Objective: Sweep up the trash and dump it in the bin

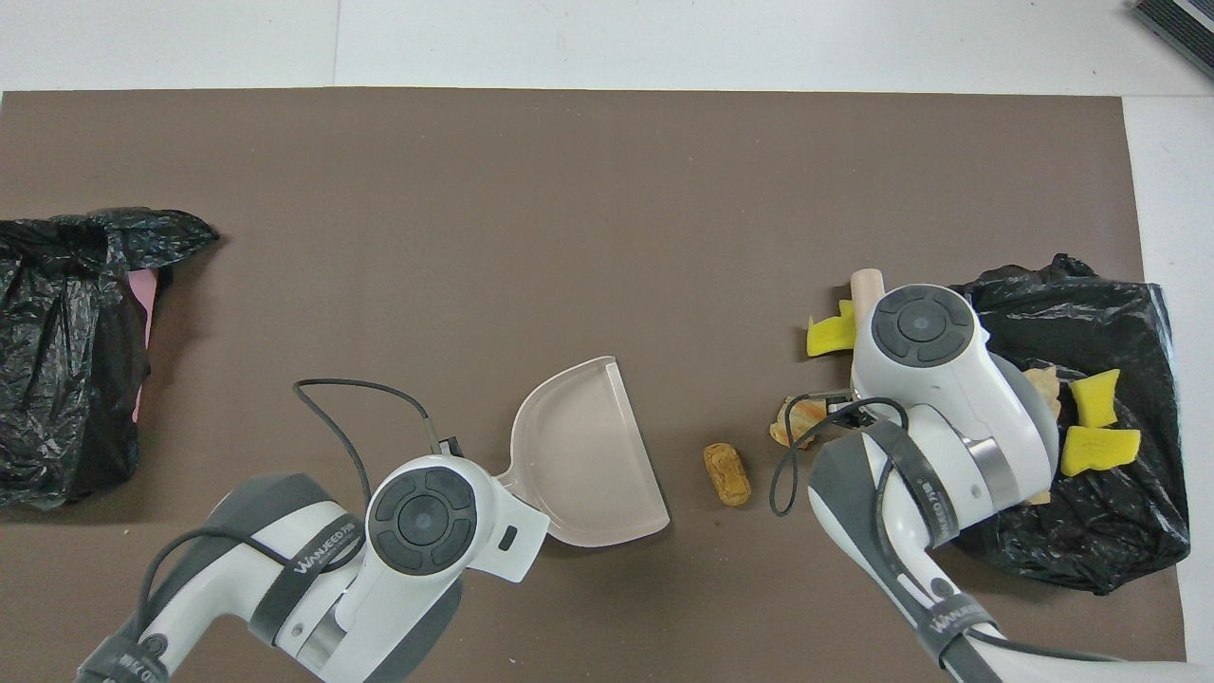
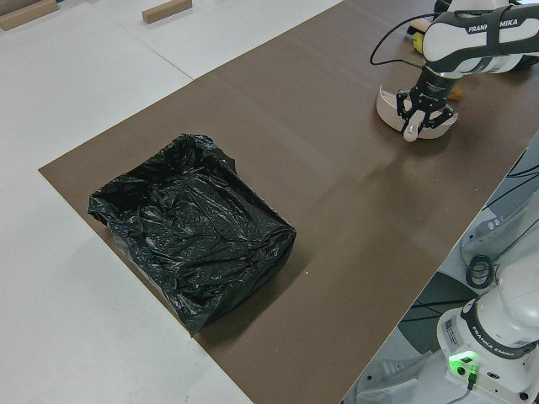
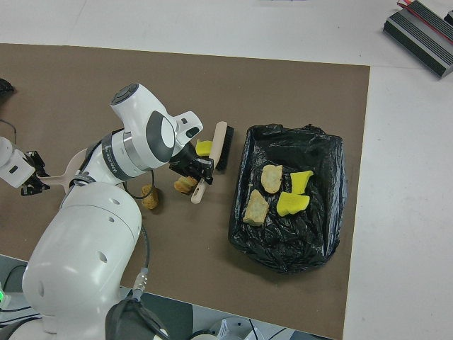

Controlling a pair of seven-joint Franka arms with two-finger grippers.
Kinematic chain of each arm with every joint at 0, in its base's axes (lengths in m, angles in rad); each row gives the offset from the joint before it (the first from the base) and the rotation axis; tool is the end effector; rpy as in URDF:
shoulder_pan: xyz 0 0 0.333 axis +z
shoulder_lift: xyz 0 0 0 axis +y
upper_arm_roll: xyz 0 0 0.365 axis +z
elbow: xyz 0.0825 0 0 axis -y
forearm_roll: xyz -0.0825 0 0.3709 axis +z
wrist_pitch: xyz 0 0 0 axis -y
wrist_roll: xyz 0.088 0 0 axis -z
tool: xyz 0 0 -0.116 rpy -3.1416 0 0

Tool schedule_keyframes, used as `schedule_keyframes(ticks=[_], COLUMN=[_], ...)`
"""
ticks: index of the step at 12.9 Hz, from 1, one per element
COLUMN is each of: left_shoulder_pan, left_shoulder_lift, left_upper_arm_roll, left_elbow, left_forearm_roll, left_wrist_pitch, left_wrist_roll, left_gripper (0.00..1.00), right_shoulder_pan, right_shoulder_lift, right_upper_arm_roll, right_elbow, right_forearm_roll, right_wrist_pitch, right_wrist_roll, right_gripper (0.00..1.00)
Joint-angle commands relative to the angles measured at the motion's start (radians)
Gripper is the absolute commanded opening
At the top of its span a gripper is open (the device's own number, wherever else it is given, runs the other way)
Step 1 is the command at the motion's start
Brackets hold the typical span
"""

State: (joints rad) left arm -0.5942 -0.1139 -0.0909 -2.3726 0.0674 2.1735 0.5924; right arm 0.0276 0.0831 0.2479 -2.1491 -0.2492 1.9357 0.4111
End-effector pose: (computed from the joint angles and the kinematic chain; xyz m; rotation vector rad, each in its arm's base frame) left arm 0.3557 -0.2874 0.4101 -2.4288 1.8793 0.1273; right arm 0.4939 0.1182 0.3933 2.8425 -0.0138 -0.2980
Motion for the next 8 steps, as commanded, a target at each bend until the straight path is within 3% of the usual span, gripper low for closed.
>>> schedule_keyframes(ticks=[1, 8], left_shoulder_pan=[-0.044, -0.036], left_shoulder_lift=[-0.050, 0.003], left_upper_arm_roll=[0.013, 0.014], left_elbow=[-0.037, -0.028], left_forearm_roll=[0.006, 0.006], left_wrist_pitch=[-0.034, 0.026], left_wrist_roll=[-0.032, -0.043], left_gripper=[0.00, 0.00], right_shoulder_pan=[0.069, 0.371], right_shoulder_lift=[-0.042, -0.098], right_upper_arm_roll=[0.004, 0.004], right_elbow=[-0.020, -0.035], right_forearm_roll=[0.117, 0.386], right_wrist_pitch=[-0.032, -0.027], right_wrist_roll=[-0.067, -0.153], right_gripper=[0.00, 0.00])
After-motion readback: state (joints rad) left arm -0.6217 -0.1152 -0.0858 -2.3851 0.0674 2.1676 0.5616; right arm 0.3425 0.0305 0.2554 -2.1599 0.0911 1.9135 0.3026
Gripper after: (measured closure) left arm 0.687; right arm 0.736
